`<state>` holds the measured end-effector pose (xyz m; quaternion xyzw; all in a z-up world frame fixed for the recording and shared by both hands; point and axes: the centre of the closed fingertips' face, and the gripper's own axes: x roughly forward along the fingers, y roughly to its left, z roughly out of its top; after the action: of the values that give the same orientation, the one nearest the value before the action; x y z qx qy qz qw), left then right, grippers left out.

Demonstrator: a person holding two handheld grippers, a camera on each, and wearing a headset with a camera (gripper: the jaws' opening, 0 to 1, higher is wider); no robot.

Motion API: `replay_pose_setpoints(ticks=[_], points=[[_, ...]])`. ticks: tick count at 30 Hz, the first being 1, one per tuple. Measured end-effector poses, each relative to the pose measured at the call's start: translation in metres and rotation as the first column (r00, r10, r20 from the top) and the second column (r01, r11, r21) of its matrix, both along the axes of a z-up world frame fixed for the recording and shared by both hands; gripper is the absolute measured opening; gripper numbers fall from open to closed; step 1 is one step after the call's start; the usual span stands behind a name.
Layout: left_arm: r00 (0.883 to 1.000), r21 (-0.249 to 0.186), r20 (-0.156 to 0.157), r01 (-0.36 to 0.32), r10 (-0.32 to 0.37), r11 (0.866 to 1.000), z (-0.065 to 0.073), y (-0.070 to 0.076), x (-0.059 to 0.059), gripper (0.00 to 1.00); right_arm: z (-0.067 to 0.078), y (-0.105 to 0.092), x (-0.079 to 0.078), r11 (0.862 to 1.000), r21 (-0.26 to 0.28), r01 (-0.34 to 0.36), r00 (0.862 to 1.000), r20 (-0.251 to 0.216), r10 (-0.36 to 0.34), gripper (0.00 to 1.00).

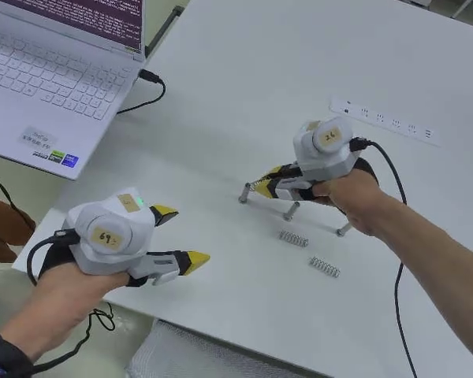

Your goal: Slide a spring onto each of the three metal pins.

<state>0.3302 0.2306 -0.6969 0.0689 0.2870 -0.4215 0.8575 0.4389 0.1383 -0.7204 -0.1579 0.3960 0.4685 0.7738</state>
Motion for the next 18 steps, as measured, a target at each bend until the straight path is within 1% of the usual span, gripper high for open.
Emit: replay_pose_setpoints(ticks=[11, 18], points=[[1.000, -0.003, -0.009, 0.000, 0.000, 1.000, -0.0024, 0.0003, -0.0004, 0.48, 0.0000, 0.0048, 0.0009, 1.000, -0.004, -0.012, 1.000, 0.005, 0.012, 0.09], [1.000, -0.006, -0.008, 0.004, -0.004, 1.000, -0.0013, -0.0018, -0.0009, 0.48, -0.0002, 0.0097, 0.0019, 1.000, -0.011, -0.025, 1.000, 0.007, 0.025, 0.09]])
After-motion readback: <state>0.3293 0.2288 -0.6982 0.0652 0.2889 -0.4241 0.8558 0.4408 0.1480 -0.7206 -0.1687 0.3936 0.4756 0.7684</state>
